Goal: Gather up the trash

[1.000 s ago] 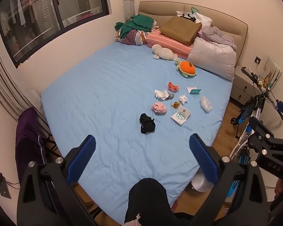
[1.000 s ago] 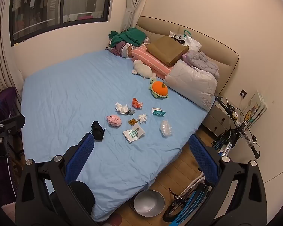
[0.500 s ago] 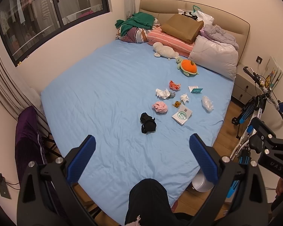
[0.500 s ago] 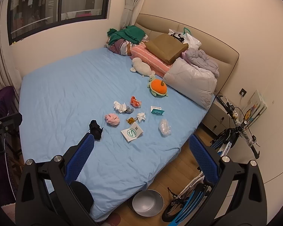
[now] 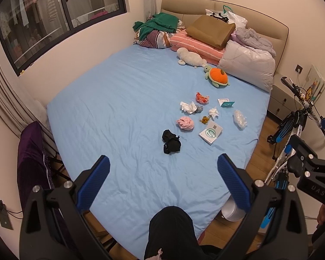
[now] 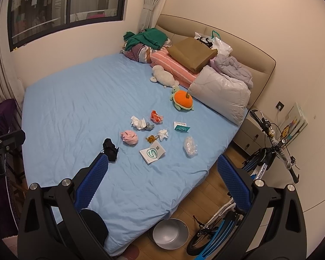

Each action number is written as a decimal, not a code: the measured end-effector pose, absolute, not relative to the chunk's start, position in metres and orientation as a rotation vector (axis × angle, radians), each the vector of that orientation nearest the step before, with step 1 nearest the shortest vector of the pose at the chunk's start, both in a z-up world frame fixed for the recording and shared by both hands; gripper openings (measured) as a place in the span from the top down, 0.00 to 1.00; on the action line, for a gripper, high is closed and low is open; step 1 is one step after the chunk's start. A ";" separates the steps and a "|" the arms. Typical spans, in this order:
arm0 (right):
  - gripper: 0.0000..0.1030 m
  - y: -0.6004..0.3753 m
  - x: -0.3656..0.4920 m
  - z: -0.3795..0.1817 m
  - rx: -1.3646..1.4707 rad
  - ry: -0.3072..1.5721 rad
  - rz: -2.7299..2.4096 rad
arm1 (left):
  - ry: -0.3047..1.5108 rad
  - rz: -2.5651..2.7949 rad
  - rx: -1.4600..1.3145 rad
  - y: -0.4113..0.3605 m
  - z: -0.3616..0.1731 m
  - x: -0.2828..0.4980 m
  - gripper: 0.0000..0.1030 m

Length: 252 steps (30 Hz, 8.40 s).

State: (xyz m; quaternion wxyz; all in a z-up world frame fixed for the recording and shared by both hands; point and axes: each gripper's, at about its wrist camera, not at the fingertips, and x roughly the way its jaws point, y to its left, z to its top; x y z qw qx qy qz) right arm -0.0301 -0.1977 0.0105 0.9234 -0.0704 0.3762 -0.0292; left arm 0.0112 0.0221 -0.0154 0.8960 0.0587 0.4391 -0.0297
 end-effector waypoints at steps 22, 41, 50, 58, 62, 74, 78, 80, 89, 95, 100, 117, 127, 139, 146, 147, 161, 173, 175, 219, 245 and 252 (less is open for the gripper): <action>0.06 -0.196 -0.029 0.012 -0.144 0.771 -0.063 | 0.917 -0.058 0.119 0.023 -0.017 0.016 0.04; 0.06 -0.201 -0.033 0.016 -0.133 0.773 -0.073 | 0.918 -0.071 0.134 0.005 -0.012 0.015 0.04; 0.06 -0.206 -0.034 0.015 -0.130 0.775 -0.087 | 0.921 -0.078 0.134 -0.003 -0.012 0.015 0.04; 0.06 -0.213 -0.035 0.016 -0.120 0.780 -0.109 | 0.927 -0.100 0.141 -0.011 -0.012 0.019 0.04; 0.06 -0.214 -0.035 0.017 -0.113 0.780 -0.116 | 0.927 -0.106 0.145 -0.014 -0.011 0.020 0.04; 0.06 -0.219 -0.021 0.003 -0.101 0.824 -0.128 | 0.980 -0.116 0.111 -0.011 -0.027 0.034 0.04; 0.06 -0.218 -0.008 -0.012 -0.103 0.860 -0.130 | 1.007 -0.117 0.117 -0.010 -0.039 0.046 0.04; 0.06 -0.217 0.002 -0.023 -0.104 0.881 -0.126 | 1.029 -0.120 0.115 -0.007 -0.049 0.054 0.04; 0.06 -0.201 0.077 -0.095 -0.107 0.978 -0.101 | 1.114 -0.121 0.135 0.007 -0.111 0.114 0.04; 0.07 -0.194 0.139 -0.165 -0.106 1.035 -0.114 | 1.169 -0.149 0.142 0.017 -0.171 0.168 0.04; 0.08 -0.200 0.196 -0.239 -0.060 1.093 -0.163 | 1.216 -0.178 0.157 0.019 -0.230 0.215 0.04; 0.19 -0.248 0.332 -0.448 -0.068 1.146 -0.231 | 1.308 -0.208 0.223 0.004 -0.427 0.333 0.06; 0.84 -0.247 0.333 -0.494 0.028 1.245 -0.041 | 1.327 -0.277 0.119 0.004 -0.465 0.332 0.40; 1.00 -0.223 0.292 -0.434 0.108 1.125 0.037 | 1.309 -0.290 0.096 0.007 -0.445 0.313 0.51; 1.00 -0.240 0.256 -0.392 0.175 1.084 -0.014 | 1.288 -0.343 0.128 -0.010 -0.414 0.300 0.52; 1.00 -0.245 0.248 -0.385 0.189 1.080 -0.032 | 1.285 -0.358 0.138 -0.014 -0.408 0.297 0.52; 1.00 -0.331 0.052 -0.333 0.361 1.176 -0.478 | 1.252 -0.699 0.391 -0.126 -0.352 0.225 0.52; 1.00 -0.395 -0.081 -0.441 0.465 1.307 -0.644 | 1.305 -0.903 0.512 -0.243 -0.400 0.086 0.52; 1.00 -0.403 -0.092 -0.460 0.486 1.315 -0.662 | 1.321 -0.929 0.536 -0.258 -0.412 0.066 0.52; 0.49 -0.426 -0.175 -0.383 0.486 1.215 -0.669 | 1.260 -0.988 0.811 -0.338 -0.410 -0.035 0.29; 0.49 -0.300 0.083 -0.213 0.131 1.041 -0.104 | 1.184 -0.374 0.325 -0.135 -0.248 0.142 0.28; 0.49 -0.261 0.182 -0.235 0.125 1.072 -0.097 | 1.193 -0.349 0.283 -0.088 -0.261 0.231 0.28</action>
